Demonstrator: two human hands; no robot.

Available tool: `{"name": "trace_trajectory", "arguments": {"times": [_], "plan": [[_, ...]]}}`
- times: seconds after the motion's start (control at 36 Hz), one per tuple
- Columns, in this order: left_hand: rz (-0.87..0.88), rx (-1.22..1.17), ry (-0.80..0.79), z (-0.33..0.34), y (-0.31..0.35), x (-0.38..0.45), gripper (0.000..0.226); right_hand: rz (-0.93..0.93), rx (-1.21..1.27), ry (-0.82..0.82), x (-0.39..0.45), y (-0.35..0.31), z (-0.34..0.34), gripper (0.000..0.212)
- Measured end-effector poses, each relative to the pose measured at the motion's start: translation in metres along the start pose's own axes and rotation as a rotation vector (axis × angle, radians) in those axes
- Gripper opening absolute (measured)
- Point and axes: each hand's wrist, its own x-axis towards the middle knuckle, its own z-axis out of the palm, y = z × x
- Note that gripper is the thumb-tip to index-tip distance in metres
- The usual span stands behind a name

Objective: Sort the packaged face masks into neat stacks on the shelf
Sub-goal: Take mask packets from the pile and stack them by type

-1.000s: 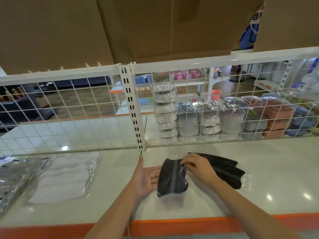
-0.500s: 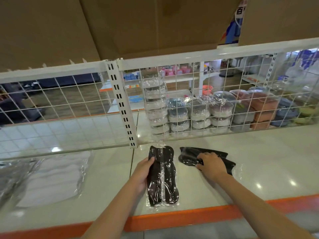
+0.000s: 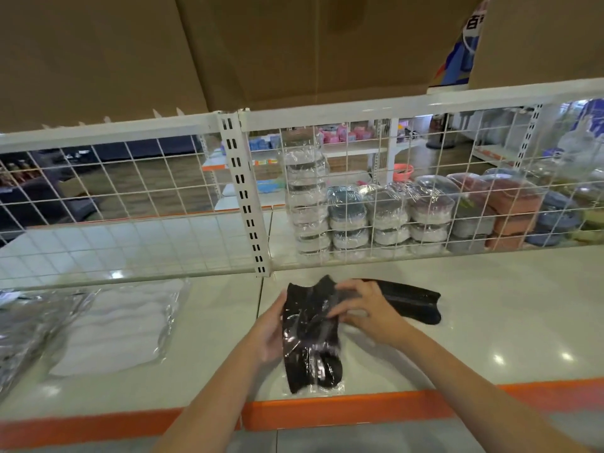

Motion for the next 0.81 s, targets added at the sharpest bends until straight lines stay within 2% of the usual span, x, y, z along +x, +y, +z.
{"name": "trace_trajectory", "arguments": {"times": [0.08, 0.11, 0.17, 0.22, 0.28, 0.39, 0.47, 0.67, 0.81], "plan": [[0.072, 0.147, -0.058, 0.001, -0.001, -0.001, 0.039, -0.038, 0.023, -0.143, -0.004, -0.002, 0.009, 0.03], [0.109, 0.174, -0.046, 0.001, -0.002, 0.0, 0.041, -0.01, 0.046, -0.146, -0.004, -0.002, 0.011, 0.034], [0.143, 0.165, -0.007, 0.0, -0.004, 0.002, 0.041, 0.083, 0.042, -0.052, -0.001, 0.005, 0.011, 0.04], [0.172, 0.159, 0.019, -0.003, -0.004, 0.005, 0.041, 0.201, -0.115, 0.076, 0.003, 0.017, 0.006, 0.041], [0.196, 0.144, 0.027, -0.004, -0.002, 0.005, 0.04, 0.346, -0.294, 0.131, 0.004, 0.029, -0.001, 0.041], [0.235, 0.172, 0.007, -0.005, 0.002, 0.003, 0.039, 0.565, -0.509, 0.035, -0.003, 0.044, -0.014, 0.059], [0.244, 0.189, 0.006, -0.007, 0.005, 0.003, 0.04, 0.565, -0.541, 0.038, -0.005, 0.048, -0.018, 0.063], [0.173, 0.163, 0.005, -0.005, 0.007, 0.004, 0.029, 0.43, -0.545, 0.111, -0.006, 0.043, -0.013, 0.024], [0.099, 0.199, 0.058, -0.008, 0.004, 0.006, 0.028, 0.395, -0.318, 0.355, -0.005, 0.037, -0.008, 0.02]]}}
